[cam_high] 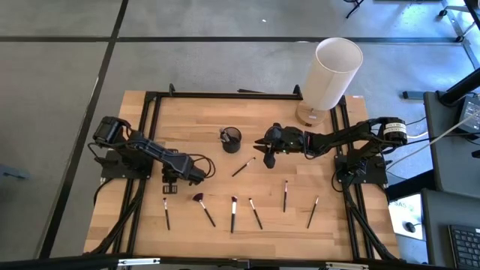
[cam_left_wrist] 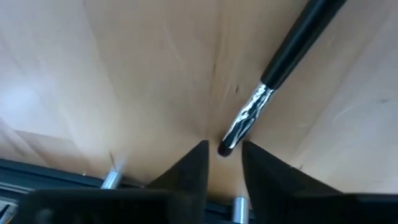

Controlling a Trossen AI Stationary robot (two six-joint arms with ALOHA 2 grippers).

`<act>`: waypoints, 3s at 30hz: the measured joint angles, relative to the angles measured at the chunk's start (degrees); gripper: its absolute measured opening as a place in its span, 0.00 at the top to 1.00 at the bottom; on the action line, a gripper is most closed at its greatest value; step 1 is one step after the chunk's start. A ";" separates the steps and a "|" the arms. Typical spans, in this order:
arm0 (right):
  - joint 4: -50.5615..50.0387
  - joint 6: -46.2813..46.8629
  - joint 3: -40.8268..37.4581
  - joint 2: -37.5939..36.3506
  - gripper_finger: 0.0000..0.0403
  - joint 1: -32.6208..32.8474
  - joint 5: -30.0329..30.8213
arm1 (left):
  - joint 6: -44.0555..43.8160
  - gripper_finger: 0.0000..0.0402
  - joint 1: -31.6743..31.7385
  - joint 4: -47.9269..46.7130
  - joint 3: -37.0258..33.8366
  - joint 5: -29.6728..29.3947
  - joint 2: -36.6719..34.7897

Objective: Put items in baskets/containers
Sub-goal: Put the black eyeshadow brush into the black pen holder

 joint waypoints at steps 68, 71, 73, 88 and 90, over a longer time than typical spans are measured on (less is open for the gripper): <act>-2.97 1.80 0.02 0.00 0.73 0.00 0.00 | 70.43 0.77 12.85 17.36 27.82 -75.46 9.40; -3.64 0.52 0.02 0.00 0.73 0.00 -0.56 | 70.29 0.71 12.40 17.36 27.82 -76.62 9.40; -4.92 -1.44 0.02 0.00 0.73 -0.02 -3.33 | 69.61 0.68 12.13 17.34 27.82 -79.20 9.37; -23.49 -29.77 8.10 2.55 0.73 -1.03 -13.20 | 17.44 0.70 11.15 10.10 25.95 -43.59 -8.74; -25.34 -31.62 9.15 4.50 0.73 -1.03 -13.16 | 12.62 0.71 10.57 10.77 24.34 -39.81 -10.46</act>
